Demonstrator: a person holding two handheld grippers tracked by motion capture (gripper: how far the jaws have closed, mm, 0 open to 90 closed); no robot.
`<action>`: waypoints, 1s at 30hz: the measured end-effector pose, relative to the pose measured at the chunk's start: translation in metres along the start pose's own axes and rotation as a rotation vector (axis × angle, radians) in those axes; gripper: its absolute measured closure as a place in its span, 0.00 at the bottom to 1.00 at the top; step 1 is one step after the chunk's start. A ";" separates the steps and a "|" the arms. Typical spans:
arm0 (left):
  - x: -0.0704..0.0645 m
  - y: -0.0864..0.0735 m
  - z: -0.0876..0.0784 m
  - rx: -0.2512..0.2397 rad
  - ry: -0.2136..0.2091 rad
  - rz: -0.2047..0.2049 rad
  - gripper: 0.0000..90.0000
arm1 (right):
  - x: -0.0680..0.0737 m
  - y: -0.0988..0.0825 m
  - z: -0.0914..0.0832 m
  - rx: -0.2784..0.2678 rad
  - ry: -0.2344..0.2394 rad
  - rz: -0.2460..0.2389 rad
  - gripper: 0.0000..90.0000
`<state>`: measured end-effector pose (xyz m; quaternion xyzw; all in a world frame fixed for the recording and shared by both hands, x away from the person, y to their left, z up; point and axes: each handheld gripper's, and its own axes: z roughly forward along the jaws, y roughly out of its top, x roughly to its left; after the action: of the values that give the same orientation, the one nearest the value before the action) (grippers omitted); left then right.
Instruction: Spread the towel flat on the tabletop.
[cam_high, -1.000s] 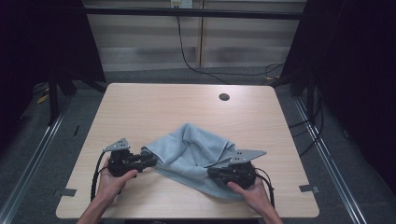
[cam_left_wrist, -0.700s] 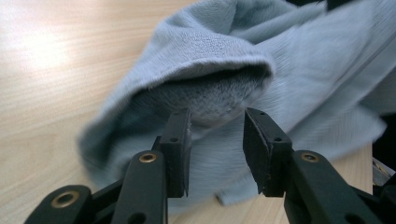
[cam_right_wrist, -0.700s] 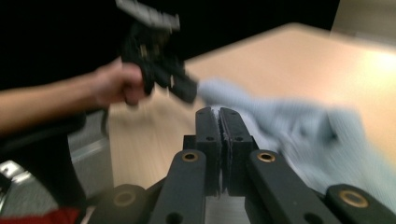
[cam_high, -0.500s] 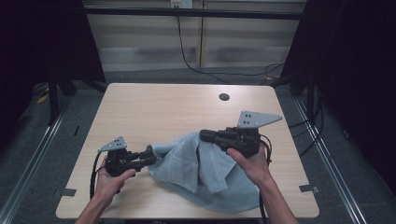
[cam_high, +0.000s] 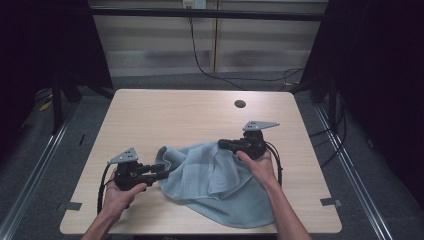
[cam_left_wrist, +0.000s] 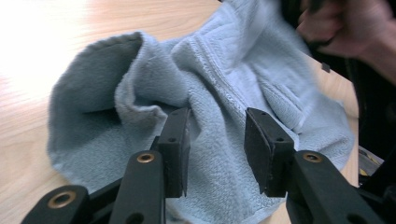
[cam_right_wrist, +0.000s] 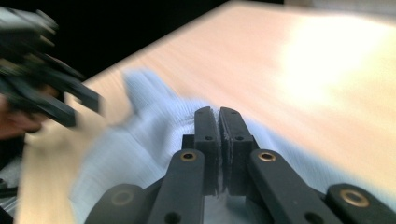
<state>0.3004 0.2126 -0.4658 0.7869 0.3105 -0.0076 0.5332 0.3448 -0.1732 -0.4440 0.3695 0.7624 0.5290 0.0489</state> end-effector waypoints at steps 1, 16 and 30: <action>-0.002 0.000 0.002 0.004 -0.007 0.002 0.67 | -0.009 -0.014 0.005 0.022 -0.014 0.031 0.92; -0.024 0.003 0.054 0.140 -0.029 0.061 0.55 | 0.007 -0.049 -0.035 0.046 -0.042 0.050 0.49; -0.005 0.014 0.022 -0.025 -0.021 -0.042 0.93 | 0.018 -0.085 -0.020 0.148 -0.011 0.050 0.46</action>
<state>0.3102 0.1884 -0.4618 0.7733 0.3213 -0.0231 0.5462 0.2788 -0.1916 -0.5011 0.3939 0.7897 0.4702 0.0124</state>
